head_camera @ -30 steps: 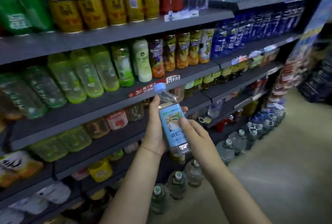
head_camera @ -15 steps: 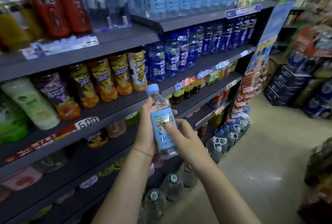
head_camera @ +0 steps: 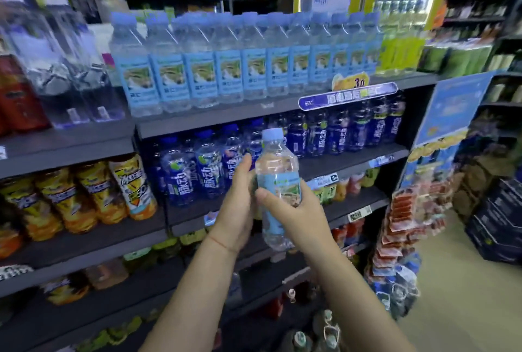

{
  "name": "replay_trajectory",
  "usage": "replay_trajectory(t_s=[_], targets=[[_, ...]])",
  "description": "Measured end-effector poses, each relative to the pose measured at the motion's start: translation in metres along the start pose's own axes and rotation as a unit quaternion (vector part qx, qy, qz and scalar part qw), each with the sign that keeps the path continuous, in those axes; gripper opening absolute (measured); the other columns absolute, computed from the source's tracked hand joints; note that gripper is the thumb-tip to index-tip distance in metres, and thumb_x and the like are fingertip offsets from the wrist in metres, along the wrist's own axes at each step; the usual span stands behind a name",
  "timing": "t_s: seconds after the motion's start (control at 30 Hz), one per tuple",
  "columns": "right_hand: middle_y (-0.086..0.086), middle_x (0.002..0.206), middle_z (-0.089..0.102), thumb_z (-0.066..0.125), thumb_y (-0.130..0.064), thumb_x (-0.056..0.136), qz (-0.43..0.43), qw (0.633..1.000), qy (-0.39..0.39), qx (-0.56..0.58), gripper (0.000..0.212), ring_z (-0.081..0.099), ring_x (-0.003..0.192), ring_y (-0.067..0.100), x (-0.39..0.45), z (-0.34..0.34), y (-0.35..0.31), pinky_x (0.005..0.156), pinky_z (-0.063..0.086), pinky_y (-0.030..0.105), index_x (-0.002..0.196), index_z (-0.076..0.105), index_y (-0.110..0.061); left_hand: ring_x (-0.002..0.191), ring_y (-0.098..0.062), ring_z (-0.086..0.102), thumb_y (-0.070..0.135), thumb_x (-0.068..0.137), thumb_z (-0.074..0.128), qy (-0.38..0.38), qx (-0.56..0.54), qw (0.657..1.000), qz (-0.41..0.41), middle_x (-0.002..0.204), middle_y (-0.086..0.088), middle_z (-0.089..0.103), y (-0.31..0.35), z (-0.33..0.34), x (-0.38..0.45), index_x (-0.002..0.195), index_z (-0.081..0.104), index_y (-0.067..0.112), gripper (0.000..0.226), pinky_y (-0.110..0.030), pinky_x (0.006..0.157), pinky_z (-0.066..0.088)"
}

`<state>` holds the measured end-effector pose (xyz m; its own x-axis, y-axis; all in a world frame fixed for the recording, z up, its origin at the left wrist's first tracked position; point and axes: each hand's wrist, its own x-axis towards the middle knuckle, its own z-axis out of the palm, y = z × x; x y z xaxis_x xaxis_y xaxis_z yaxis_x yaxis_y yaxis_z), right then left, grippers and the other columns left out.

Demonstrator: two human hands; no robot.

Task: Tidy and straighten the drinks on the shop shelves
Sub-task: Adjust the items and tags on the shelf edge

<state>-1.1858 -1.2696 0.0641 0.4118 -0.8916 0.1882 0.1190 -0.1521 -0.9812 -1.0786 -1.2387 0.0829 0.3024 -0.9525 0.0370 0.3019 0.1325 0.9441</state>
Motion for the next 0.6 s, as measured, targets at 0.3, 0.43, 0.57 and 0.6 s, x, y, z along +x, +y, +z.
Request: replay_trajectory(t_s=[0.3,0.43,0.57,0.6], targets=[[-0.001,0.092,0.072,0.08,-0.026,0.079,-0.112,0.993,-0.041,-0.019,0.031,0.07,0.085,0.018,0.131,-0.083,-0.005,0.073,0.057,0.03,0.104,0.063,-0.022,0.116,-0.026,0.064,0.051,0.086,0.05,0.088,0.054,0.98,0.168,0.118,-0.006,0.071,-0.008,0.061,0.141,0.111,0.072,0.019,0.046,-0.051,0.103,0.047],[-0.006,0.086,0.071,0.082,-0.032,0.075,-0.165,0.986,-0.01,-0.012,0.034,0.069,0.077,0.015,0.173,-0.129,-0.019,0.065,0.053,0.027,0.101,0.063,-0.025,0.107,-0.019,0.067,0.032,0.1,0.047,0.067,0.087,0.964,0.242,0.109,-0.003,0.073,-0.005,0.109,0.182,0.104,0.072,0.019,0.029,-0.041,0.094,0.052],[-0.003,0.095,0.061,0.074,-0.054,0.072,-0.24,0.962,0.09,-0.092,0.033,0.063,0.092,0.012,0.224,-0.182,-0.032,0.075,0.048,0.02,0.094,0.066,-0.03,0.096,-0.012,0.066,0.035,0.088,0.057,0.101,0.182,0.931,0.3,0.096,0.009,0.071,-0.001,0.149,0.232,0.093,0.069,0.035,0.014,-0.034,0.085,0.054],[-0.003,0.093,0.057,0.069,-0.058,0.072,-0.257,0.953,0.11,-0.115,0.035,0.06,0.092,0.012,0.238,-0.196,-0.034,0.075,0.046,0.017,0.091,0.067,-0.029,0.095,-0.01,0.065,0.035,0.087,0.057,0.117,0.209,0.913,0.329,0.096,0.011,0.07,-0.001,0.16,0.243,0.091,0.068,0.04,0.013,-0.033,0.085,0.054]])
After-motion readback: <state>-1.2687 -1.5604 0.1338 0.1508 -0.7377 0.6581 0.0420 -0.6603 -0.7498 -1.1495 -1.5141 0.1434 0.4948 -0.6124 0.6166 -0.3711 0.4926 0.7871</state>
